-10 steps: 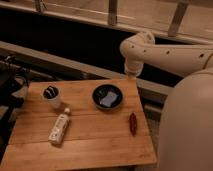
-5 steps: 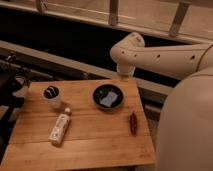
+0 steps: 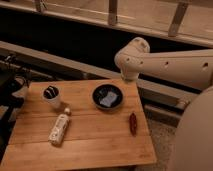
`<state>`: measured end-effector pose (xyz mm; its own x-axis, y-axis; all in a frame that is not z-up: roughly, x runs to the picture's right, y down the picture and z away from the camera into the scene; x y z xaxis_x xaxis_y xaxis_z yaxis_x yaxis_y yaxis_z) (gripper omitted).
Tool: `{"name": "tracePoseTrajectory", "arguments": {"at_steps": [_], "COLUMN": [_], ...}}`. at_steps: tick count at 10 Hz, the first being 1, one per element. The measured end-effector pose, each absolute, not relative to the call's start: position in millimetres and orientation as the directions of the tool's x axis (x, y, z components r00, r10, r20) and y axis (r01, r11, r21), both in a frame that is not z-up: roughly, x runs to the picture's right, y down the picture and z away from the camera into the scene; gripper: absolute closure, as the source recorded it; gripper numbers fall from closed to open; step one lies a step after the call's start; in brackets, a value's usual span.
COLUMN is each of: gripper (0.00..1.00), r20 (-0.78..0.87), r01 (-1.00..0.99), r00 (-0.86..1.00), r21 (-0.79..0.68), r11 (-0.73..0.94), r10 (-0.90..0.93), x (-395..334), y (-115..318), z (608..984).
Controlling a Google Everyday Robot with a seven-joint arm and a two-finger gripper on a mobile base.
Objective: Move the arm in a circular motion
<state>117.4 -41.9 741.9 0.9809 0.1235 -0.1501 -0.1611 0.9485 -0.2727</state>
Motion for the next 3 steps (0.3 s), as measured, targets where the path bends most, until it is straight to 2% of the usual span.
{"name": "tracePoseTrajectory", "arguments": {"at_steps": [3], "gripper": [1.0], "r20": [-0.151], "r01": [-0.119], "r00": [0.985], "r21": [-0.257], "r11": [0.959], "r10": [0.082], "x": [92], "y": [-37], "z": [738]}}
